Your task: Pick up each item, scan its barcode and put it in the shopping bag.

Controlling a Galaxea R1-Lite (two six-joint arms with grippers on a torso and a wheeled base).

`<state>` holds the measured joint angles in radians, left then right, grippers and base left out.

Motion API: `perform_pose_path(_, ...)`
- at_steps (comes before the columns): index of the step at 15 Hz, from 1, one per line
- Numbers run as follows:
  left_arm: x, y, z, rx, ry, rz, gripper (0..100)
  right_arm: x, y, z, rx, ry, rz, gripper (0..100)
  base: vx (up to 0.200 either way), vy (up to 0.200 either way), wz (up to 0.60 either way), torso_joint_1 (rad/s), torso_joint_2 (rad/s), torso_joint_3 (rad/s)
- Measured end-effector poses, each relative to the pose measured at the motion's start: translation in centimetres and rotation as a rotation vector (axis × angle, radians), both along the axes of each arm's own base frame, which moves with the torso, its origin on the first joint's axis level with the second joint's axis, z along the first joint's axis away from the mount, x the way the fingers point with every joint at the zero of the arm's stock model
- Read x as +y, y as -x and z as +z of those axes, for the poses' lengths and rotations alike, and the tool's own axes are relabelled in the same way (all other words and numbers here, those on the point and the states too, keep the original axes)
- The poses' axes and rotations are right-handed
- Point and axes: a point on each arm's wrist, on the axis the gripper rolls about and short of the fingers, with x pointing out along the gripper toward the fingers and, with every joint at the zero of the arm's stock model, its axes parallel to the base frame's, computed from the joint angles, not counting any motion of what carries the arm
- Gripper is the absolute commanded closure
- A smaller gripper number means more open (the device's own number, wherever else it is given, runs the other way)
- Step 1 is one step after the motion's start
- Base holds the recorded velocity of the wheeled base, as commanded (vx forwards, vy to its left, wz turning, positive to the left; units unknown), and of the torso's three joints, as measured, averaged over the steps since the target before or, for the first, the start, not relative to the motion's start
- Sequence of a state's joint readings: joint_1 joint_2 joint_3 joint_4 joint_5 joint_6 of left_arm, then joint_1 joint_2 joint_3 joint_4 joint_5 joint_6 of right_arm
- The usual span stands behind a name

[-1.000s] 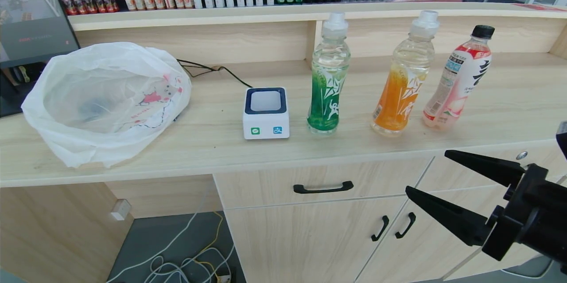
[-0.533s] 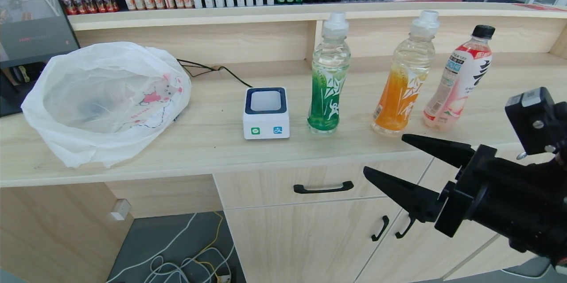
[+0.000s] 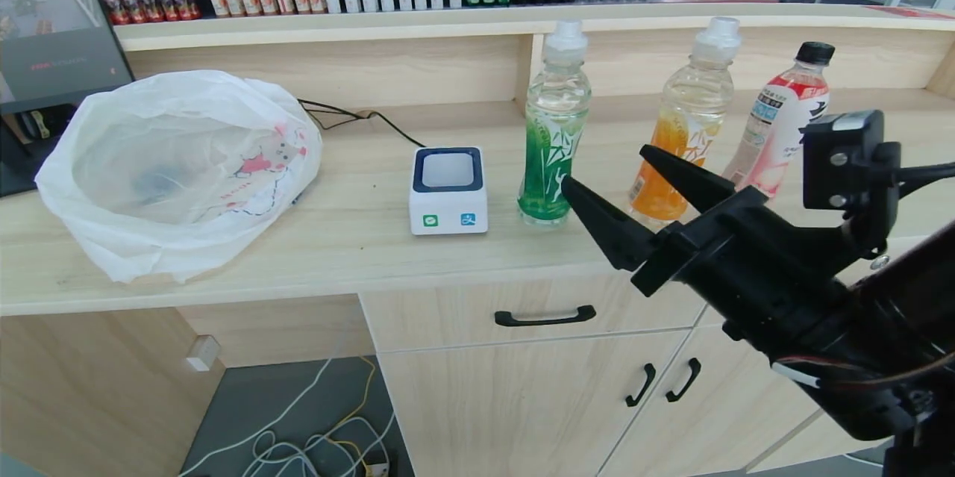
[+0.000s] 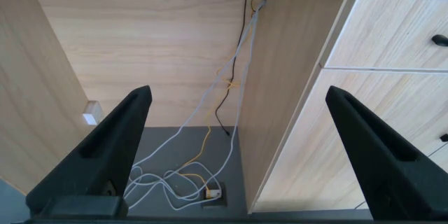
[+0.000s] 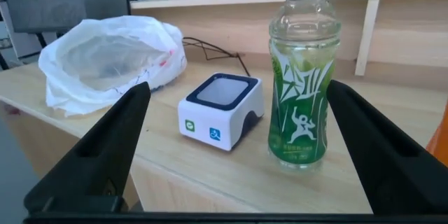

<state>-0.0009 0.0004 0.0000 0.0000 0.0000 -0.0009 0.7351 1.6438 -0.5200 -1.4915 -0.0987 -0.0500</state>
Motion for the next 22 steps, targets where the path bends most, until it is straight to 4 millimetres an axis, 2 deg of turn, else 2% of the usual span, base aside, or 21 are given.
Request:
perform_pose_path(2, 0.0, 0.0, 0.0, 0.0, 0.0, 0.0, 0, 0.6, -0.3, -1.3, 0.032, 0.025, -0.01, 0, 0.0, 0.0, 0.0, 0.0, 0.0, 0.0)
perform_pose_path(5, 0.0, 0.0, 0.0, 0.0, 0.0, 0.0, 0, 1.1, -0.9, -2.0, 0.042, 0.043, -0.032, 0, 0.0, 0.0, 0.0, 0.0, 0.0, 0.0)
perform_pose_path(9, 0.0, 0.0, 0.0, 0.0, 0.0, 0.0, 0, 2.1, -2.2, -1.5, 0.022, 0.021, -0.114, 0, 0.0, 0.0, 0.0, 0.0, 0.0, 0.0)
perform_pose_path(15, 0.0, 0.0, 0.0, 0.0, 0.0, 0.0, 0, 3.8, -4.0, -0.7, -0.011, -0.015, -0.113, 0, 0.0, 0.0, 0.0, 0.0, 0.0, 0.0)
perform_pose_path(19, 0.0, 0.0, 0.0, 0.0, 0.0, 0.0, 0, 5.0, -5.4, -1.5, 0.05, 0.01, -0.093, 0, 0.0, 0.0, 0.0, 0.0, 0.0, 0.0)
perform_pose_path(22, 0.0, 0.0, 0.0, 0.0, 0.0, 0.0, 0, 5.6, -6.2, -1.3, 0.094, 0.03, -0.096, 0, 0.0, 0.0, 0.0, 0.0, 0.0, 0.0)
